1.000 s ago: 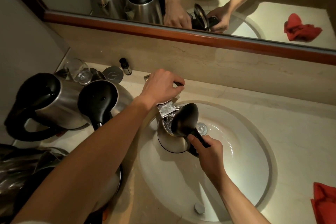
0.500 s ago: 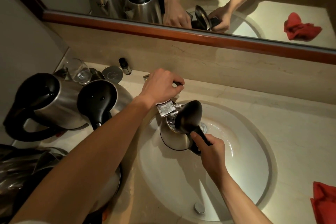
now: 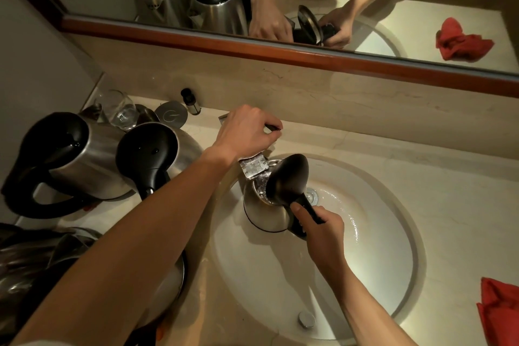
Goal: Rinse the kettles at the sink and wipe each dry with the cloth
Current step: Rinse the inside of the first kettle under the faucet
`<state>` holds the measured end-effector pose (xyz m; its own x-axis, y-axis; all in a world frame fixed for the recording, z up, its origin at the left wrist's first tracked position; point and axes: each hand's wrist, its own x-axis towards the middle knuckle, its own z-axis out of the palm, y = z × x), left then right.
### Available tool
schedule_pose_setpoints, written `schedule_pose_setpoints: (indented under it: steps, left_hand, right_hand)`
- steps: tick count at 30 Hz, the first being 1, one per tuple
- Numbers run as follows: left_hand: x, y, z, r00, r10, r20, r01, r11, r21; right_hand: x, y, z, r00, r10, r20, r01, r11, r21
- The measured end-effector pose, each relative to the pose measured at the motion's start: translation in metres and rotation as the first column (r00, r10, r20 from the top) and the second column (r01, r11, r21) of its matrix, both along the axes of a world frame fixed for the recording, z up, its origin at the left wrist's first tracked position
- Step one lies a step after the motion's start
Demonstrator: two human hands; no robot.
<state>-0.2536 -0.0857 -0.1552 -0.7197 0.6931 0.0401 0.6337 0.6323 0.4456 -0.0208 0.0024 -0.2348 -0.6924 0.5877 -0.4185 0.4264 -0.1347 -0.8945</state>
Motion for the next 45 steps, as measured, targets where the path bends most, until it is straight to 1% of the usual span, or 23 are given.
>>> schedule_pose_setpoints:
  steps: [5, 16, 27, 35, 42, 45]
  left_hand:
    - [0.0, 0.0, 0.0, 1.0, 0.009, 0.021, -0.009, 1.0, -0.001]
    - [-0.001, -0.001, -0.002, 1.0, 0.005, 0.002, -0.005, 1.0, -0.006]
    - [-0.001, -0.001, -0.001, 1.0, 0.008, 0.019, -0.008, 1.0, -0.007]
    - [-0.001, -0.001, -0.001, 1.0, 0.004, 0.025, -0.004, 1.0, -0.003]
    - [-0.001, -0.001, 0.0, 1.0, -0.001, 0.027, 0.002, 1.0, -0.017]
    - [-0.001, -0.001, 0.002, 1.0, -0.003, 0.024, 0.004, 1.0, -0.025]
  right_hand:
    - [-0.002, 0.002, 0.002, 1.0, -0.014, 0.003, 0.014, 1.0, -0.004]
    - [-0.002, -0.001, 0.007, 1.0, -0.004, 0.001, 0.004, 1.0, -0.012]
    - [0.0, -0.005, 0.008, 0.999, 0.034, -0.013, -0.034, 0.999, 0.011]
    - [-0.001, -0.004, 0.01, 1.0, 0.028, -0.008, -0.028, 0.999, 0.029]
    - [-0.001, -0.006, 0.013, 0.999, 0.017, -0.03, -0.017, 1.0, -0.003]
    - [-0.001, -0.006, 0.008, 1.0, 0.011, -0.028, -0.011, 1.0, 0.017]
